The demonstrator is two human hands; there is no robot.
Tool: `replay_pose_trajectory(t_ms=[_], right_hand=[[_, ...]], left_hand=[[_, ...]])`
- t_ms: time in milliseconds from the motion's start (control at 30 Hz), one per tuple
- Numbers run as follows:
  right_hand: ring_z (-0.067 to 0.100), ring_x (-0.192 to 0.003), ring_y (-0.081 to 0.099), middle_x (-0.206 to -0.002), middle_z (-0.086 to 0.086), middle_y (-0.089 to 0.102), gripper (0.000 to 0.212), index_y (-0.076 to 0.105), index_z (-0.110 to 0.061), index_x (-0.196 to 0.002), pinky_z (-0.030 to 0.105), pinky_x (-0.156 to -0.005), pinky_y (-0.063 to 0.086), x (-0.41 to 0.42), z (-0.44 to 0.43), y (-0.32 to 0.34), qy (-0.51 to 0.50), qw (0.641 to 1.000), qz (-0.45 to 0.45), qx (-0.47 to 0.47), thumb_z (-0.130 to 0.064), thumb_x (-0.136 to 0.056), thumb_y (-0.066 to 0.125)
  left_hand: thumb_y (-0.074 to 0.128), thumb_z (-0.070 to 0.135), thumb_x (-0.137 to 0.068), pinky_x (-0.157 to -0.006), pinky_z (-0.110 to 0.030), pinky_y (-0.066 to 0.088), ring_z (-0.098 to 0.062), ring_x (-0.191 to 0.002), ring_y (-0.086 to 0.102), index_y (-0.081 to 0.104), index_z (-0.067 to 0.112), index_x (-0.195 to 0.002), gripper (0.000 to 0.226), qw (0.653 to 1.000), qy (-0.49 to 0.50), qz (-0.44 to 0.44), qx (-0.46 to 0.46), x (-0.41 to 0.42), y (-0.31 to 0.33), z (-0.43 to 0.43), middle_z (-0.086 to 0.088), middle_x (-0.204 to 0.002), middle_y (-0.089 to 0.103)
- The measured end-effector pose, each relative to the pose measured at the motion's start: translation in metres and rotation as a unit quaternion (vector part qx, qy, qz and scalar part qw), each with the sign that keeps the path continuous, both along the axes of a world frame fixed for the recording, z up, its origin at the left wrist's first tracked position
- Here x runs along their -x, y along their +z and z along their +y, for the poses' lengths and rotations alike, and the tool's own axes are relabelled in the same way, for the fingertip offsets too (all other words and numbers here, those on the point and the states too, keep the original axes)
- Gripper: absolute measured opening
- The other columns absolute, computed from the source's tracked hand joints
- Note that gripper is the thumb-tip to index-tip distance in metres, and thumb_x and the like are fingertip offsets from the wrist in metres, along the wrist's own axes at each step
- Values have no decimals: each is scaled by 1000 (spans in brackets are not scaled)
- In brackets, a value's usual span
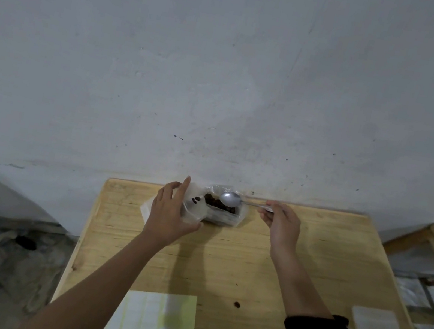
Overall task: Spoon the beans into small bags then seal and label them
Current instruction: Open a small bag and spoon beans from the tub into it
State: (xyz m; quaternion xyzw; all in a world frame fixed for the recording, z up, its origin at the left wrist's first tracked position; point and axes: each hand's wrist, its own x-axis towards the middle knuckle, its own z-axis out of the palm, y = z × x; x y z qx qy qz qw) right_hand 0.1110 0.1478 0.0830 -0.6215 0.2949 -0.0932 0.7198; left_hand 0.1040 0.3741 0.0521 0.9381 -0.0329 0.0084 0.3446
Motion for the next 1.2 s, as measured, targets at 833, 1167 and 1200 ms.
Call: replay_pose_trajectory(t_ms=[833, 1167, 1200], right_hand=[[12, -79, 62, -81, -2, 68, 8, 69, -15, -84, 30, -80, 51, 25, 23, 37, 203, 962, -18, 182, -11, -86, 63], [2, -73, 58, -82, -1, 69, 13, 73, -3, -85, 8, -69, 41, 36, 50, 58, 342, 869, -25, 357, -13, -86, 65], [6, -76, 59, -84, 2, 71, 12, 72, -4, -83, 7, -69, 41, 36, 49, 60, 326, 873, -28, 362, -13, -86, 65]], left_hand=[[79, 45, -64, -101, -30, 29, -18, -125, 31, 21, 23, -147, 104, 996, -55, -51, 55, 5, 17, -20, -4, -135, 34], [69, 67, -58, -99, -29, 29, -18, -126, 31, 20, 21, -148, 112, 991, -83, -86, 57, 13, 32, -27, -6, -138, 33], [65, 71, -57, -98, -28, 28, -15, -125, 29, 18, 22, -148, 114, 991, -82, -79, 69, 14, 35, -27, -3, -138, 32]])
